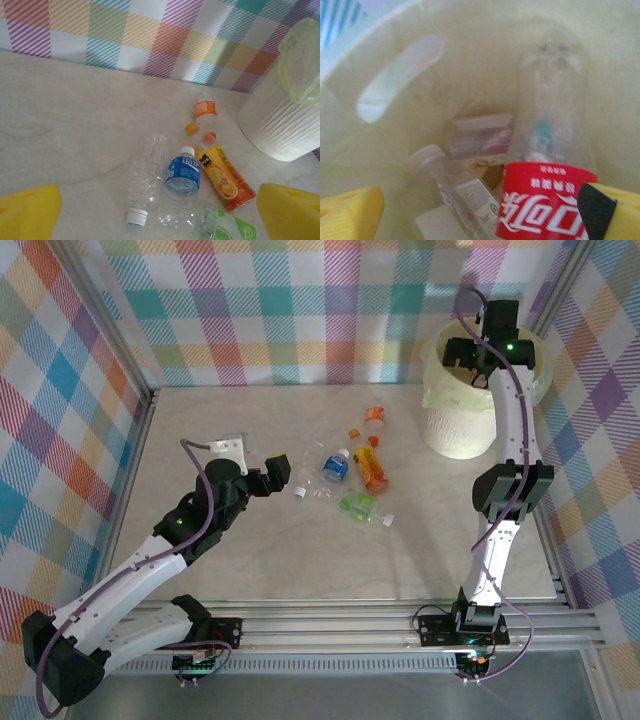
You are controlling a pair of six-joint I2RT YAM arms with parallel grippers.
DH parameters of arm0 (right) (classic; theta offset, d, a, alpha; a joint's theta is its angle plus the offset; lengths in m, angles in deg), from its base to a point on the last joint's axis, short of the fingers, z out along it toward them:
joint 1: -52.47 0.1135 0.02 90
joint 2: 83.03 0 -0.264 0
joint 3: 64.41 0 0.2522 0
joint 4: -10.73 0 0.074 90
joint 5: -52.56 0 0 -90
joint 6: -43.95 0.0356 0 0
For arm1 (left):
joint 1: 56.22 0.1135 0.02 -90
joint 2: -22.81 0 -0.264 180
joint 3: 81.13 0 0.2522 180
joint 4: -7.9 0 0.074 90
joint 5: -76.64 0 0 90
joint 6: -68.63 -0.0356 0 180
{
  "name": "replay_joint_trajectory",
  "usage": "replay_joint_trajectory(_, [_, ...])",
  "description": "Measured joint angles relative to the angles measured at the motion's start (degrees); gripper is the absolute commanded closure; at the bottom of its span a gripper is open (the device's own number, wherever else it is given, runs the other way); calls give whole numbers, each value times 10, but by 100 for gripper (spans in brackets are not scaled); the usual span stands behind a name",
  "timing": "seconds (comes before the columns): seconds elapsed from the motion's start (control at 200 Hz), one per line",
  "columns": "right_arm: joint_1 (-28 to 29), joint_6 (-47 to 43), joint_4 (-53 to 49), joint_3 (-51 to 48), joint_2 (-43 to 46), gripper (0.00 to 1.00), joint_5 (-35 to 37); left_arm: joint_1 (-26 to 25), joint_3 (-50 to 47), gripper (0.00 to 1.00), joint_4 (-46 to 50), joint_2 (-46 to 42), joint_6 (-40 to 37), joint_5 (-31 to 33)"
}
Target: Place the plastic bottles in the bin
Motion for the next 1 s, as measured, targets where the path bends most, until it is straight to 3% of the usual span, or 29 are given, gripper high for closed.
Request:
replay_joint_trajectory(0.25, [-43,12,-28,-8,-8,0,-47,7,0,0,10,2,0,6])
replay_joint_trajectory(0.52, [-42,16,-19,-12,-4,0,-225,7,0,0,10,16,4,7])
replay_joint_trajectory(0.71, [-42,30,33,-83,60,0,-317,7,0,0,11,23,5,7])
replay_joint_trajectory(0.81, [-41,45,54,-107,96,0,-309,8,0,0,11,29,5,7])
replay_joint_trajectory(1.0, [-38,69,81,-135,133,0,-218,9,0,0,11,35,9,7])
